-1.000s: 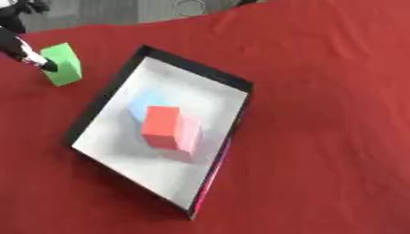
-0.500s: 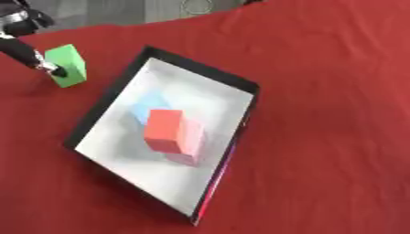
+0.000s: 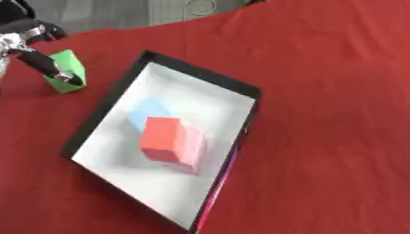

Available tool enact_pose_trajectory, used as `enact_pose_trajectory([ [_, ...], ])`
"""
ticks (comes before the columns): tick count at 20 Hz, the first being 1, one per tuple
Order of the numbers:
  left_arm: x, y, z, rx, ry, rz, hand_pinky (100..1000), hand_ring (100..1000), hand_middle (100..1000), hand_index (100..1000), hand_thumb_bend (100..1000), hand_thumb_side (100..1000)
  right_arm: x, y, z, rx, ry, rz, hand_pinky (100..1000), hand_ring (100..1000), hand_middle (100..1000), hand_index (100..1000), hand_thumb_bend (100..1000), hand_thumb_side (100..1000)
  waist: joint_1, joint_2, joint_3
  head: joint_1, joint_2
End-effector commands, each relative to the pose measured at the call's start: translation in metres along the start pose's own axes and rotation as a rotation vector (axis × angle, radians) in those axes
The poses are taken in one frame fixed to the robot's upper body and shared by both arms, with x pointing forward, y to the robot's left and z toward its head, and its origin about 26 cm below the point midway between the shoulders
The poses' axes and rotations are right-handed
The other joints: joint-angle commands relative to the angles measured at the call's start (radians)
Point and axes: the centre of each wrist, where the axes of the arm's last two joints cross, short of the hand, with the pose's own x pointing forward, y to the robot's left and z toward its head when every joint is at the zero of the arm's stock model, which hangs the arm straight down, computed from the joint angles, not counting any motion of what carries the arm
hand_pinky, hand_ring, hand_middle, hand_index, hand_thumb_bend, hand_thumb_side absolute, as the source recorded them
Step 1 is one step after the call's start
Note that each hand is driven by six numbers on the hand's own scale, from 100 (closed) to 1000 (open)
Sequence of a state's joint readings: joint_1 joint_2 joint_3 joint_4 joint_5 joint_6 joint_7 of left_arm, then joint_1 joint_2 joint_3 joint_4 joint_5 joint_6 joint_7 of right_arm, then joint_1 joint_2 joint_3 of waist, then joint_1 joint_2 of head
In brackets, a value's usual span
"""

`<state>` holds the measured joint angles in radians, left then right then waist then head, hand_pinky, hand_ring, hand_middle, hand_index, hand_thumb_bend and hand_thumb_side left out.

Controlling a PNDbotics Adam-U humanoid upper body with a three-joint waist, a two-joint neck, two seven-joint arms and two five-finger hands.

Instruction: Pick up objects on the table and place them in the box.

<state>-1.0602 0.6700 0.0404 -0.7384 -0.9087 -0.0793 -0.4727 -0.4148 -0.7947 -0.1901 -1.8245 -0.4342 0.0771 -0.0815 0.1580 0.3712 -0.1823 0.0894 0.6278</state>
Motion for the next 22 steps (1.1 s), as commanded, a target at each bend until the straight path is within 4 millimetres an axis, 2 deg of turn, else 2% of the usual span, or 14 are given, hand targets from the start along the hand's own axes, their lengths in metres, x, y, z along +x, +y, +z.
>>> enact_pose_trajectory([
  [1,-0.015,0.019,0.010,0.037,0.040,0.002,919,872,810,889,796,304,0.013,-0.006,-0.004,0.007,-0.034,0.043,957,750,714,857,100,560,0.007,-0.002,-0.003,0.008,-0.019],
  [4,-0.018,0.015,0.009,0.014,0.039,0.020,913,865,794,879,715,270,0.013,-0.006,-0.004,0.006,-0.032,0.044,957,750,714,857,100,562,0.007,0.000,-0.006,0.011,-0.021],
  [5,-0.018,0.014,0.008,0.007,0.036,0.028,901,851,773,861,636,227,0.012,-0.006,-0.004,0.006,-0.031,0.044,957,750,714,857,100,563,0.007,0.000,-0.006,0.011,-0.020],
  [8,-0.017,0.013,0.008,-0.007,0.018,0.056,865,804,705,812,488,148,0.011,-0.007,-0.003,0.000,-0.024,0.047,957,750,714,857,100,564,0.007,-0.001,-0.003,0.005,-0.015],
  [9,-0.016,0.014,0.007,-0.010,0.009,0.063,832,760,639,724,391,100,0.010,-0.007,-0.003,-0.001,-0.023,0.046,957,750,714,857,100,565,0.006,-0.001,-0.002,0.002,-0.013],
  [10,-0.014,0.015,0.007,-0.011,-0.001,0.072,798,717,587,644,319,100,0.010,-0.006,-0.003,-0.001,-0.021,0.045,957,750,714,857,100,565,0.006,-0.003,-0.001,-0.001,-0.010],
  [11,-0.012,0.017,0.007,-0.005,-0.013,0.081,747,632,500,539,198,100,0.009,-0.006,-0.003,-0.001,-0.019,0.044,957,750,714,857,100,564,0.004,-0.004,0.001,-0.005,-0.007],
  [13,-0.007,0.023,0.009,0.016,-0.061,0.104,706,574,447,480,100,100,0.008,-0.007,-0.002,-0.004,-0.013,0.045,957,750,714,857,100,571,0.000,-0.010,0.007,-0.013,0.000],
  [15,-0.001,0.032,0.012,0.034,-0.105,0.108,690,548,416,447,100,100,0.007,-0.007,-0.001,-0.009,-0.009,0.044,957,750,714,857,100,558,-0.004,-0.018,0.015,-0.019,0.009],
  [17,0.009,0.045,0.017,0.063,-0.149,0.091,693,553,427,461,100,100,0.006,-0.007,-0.001,-0.009,-0.007,0.040,957,750,714,857,100,551,-0.011,-0.030,0.023,-0.029,0.021],
  [19,0.027,0.062,0.023,0.107,-0.228,0.057,697,557,431,464,100,100,0.005,-0.007,0.001,-0.011,-0.005,0.039,956,750,714,857,100,543,-0.020,-0.044,0.036,-0.043,0.034],
  [22,0.078,0.091,0.042,0.190,-0.441,-0.026,698,558,434,468,100,100,0.002,-0.010,0.003,-0.026,0.003,0.038,955,750,714,856,100,527,-0.034,-0.072,0.061,-0.078,0.062],
])
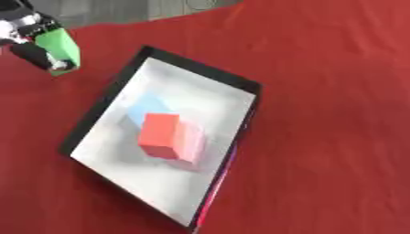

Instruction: Pick up objects on the table and place them in the box.

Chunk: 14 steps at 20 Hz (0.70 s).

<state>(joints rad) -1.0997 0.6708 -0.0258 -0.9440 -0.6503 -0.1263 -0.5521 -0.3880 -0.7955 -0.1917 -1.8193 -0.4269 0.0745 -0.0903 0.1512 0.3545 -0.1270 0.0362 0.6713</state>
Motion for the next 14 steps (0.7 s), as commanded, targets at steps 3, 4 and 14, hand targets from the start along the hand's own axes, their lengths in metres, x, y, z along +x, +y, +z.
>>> enact_pose_trajectory([
  [3,0.101,0.051,0.015,0.059,-0.396,-0.162,699,561,439,473,100,100,0.007,-0.009,-0.001,-0.023,-0.021,0.021,955,752,715,856,100,514,-0.039,-0.088,0.033,-0.063,0.043],
  [4,0.123,0.048,0.015,0.042,-0.475,-0.171,695,560,439,473,100,100,0.007,-0.009,-0.001,-0.024,-0.021,0.017,954,753,716,856,100,505,-0.043,-0.100,0.041,-0.073,0.051],
  [14,0.189,-0.051,-0.015,-0.261,-0.581,-0.190,703,581,461,499,119,100,0.002,-0.008,0.002,-0.029,-0.009,-0.004,952,752,716,855,100,482,-0.065,-0.172,0.104,-0.136,0.098],
])
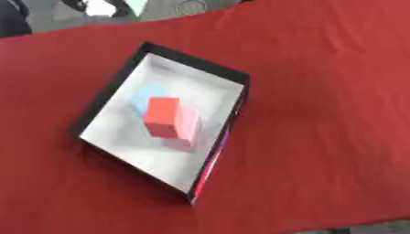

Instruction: Pick up objects on the table and place them in the box.

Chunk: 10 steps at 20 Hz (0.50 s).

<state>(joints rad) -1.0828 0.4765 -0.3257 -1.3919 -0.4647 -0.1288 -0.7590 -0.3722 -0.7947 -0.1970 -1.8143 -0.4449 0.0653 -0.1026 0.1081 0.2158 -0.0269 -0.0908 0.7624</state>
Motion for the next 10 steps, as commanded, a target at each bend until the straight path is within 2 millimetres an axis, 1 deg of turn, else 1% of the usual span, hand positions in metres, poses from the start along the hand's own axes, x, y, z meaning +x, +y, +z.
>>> enact_pose_trajectory([
  [1,-0.003,-0.020,-0.012,-0.062,0.050,-0.003,704,581,461,499,118,100,0.005,-0.006,0.000,-0.015,-0.014,0.013,952,752,716,855,100,482,-0.022,-0.035,0.008,-0.010,0.007],
  [4,-0.008,-0.049,-0.025,-0.113,0.094,0.012,708,591,474,513,145,100,0.003,-0.007,0.002,-0.023,-0.005,0.013,953,752,716,855,100,486,-0.024,-0.037,0.017,-0.014,0.008],
  [6,-0.010,-0.065,-0.033,-0.126,0.114,0.017,709,594,481,524,153,100,0.002,-0.007,0.002,-0.023,-0.002,0.011,953,752,715,855,100,487,-0.026,-0.037,0.021,-0.016,0.008],
  [10,-0.009,-0.085,-0.043,-0.110,0.139,0.004,707,596,482,524,172,100,0.001,-0.007,0.003,-0.025,0.005,0.012,953,751,715,855,100,490,-0.027,-0.037,0.028,-0.022,0.008],
])
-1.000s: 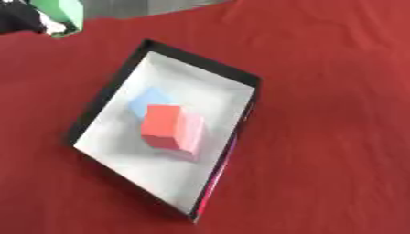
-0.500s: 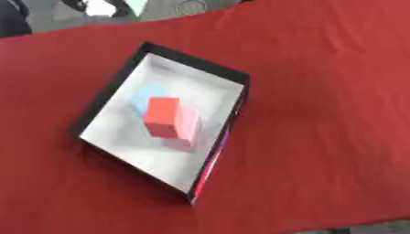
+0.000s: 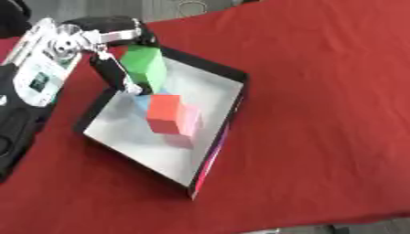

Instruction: Pick up objects on the table and place them in the box.

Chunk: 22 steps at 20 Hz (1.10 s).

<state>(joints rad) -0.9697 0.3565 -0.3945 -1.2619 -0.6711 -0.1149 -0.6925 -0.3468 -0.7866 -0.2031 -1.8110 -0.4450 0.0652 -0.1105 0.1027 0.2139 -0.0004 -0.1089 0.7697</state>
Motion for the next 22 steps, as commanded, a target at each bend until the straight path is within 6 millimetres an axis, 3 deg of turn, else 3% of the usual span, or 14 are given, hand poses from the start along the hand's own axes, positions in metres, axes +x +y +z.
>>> enact_pose_trajectory([
  [1,0.002,0.000,-0.004,0.034,0.023,-0.037,707,596,482,524,173,100,0.007,-0.006,-0.002,-0.010,-0.020,0.014,953,751,715,856,100,491,-0.021,-0.035,0.003,-0.005,0.000],
  [7,0.002,-0.014,-0.012,0.035,0.035,-0.032,716,600,491,539,185,100,0.005,-0.006,-0.001,-0.014,-0.011,0.013,953,751,715,856,100,497,-0.022,-0.032,0.005,-0.017,0.000],
  [10,0.003,-0.019,-0.015,0.032,0.037,-0.023,774,676,598,672,235,100,0.004,-0.006,-0.001,-0.015,-0.010,0.013,953,750,715,856,100,498,-0.023,-0.030,0.005,-0.023,0.000],
  [11,0.004,-0.020,-0.015,0.029,0.039,-0.023,830,749,689,769,306,100,0.004,-0.006,0.000,-0.015,-0.010,0.013,953,750,715,855,100,498,-0.024,-0.029,0.006,-0.025,0.000],
  [12,0.004,-0.021,-0.016,0.026,0.043,-0.026,886,817,770,846,432,150,0.004,-0.006,0.000,-0.015,-0.009,0.013,953,750,715,856,100,499,-0.025,-0.028,0.006,-0.026,0.000],
  [14,0.004,-0.022,-0.016,0.027,0.056,-0.034,927,862,826,900,667,342,0.004,-0.006,0.000,-0.015,-0.008,0.012,953,750,715,856,100,500,-0.025,-0.027,0.008,-0.026,0.000],
  [16,0.004,-0.025,-0.017,0.023,0.070,-0.042,943,874,841,915,792,440,0.004,-0.006,-0.001,-0.014,-0.007,0.009,953,750,715,856,100,501,-0.027,-0.026,0.010,-0.024,0.000],
  [19,0.003,-0.028,-0.016,0.020,0.086,-0.045,965,889,857,934,873,541,0.004,-0.005,-0.001,-0.012,-0.010,0.006,953,750,716,856,100,498,-0.031,-0.026,0.015,-0.018,0.000],
  [22,0.007,-0.027,-0.012,0.045,0.103,-0.055,973,895,862,940,896,558,0.004,-0.005,-0.001,-0.014,-0.011,0.006,953,750,716,856,100,497,-0.035,-0.028,0.022,-0.014,0.000],
])
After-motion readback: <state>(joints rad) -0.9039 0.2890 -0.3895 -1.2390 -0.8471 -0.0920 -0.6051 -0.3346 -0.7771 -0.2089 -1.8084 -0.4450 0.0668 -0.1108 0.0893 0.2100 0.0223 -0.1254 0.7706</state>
